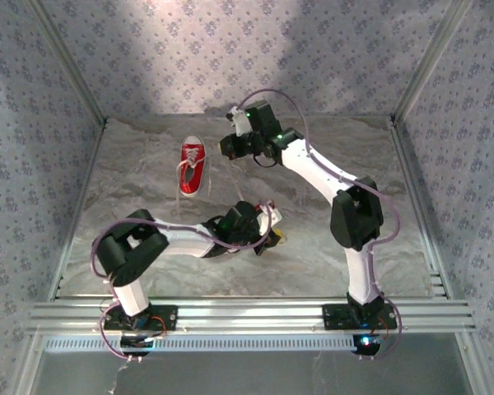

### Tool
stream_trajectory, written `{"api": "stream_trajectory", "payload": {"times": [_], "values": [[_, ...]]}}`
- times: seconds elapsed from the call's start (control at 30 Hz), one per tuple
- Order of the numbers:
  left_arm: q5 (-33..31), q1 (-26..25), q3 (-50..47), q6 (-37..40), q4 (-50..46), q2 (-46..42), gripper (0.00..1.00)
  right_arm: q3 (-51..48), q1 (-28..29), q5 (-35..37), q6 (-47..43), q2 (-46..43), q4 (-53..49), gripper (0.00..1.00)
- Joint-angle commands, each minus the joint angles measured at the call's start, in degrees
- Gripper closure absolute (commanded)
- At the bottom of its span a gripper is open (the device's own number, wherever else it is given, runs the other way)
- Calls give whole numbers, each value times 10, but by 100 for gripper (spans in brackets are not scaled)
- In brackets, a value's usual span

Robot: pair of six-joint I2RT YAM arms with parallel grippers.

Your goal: Tie the shoes

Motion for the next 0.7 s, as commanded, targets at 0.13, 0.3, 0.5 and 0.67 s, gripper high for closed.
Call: {"api": "stream_trajectory", "payload": {"times": [0.13,0.3,0.5,0.67], "values": [[12,-34,56,-21,45,72,100,105,9,-52,15,79,-49,100],[15,-36,75,-29,50,95,100,152,23,-57,4,110,-78,100],[-19,-35,73,-33,40,80,100,172,32,-53,-9,122,-101,100],[-45,-33,58,-32,15,28,61,186,28,-27,-13,101,-118,56]]}}
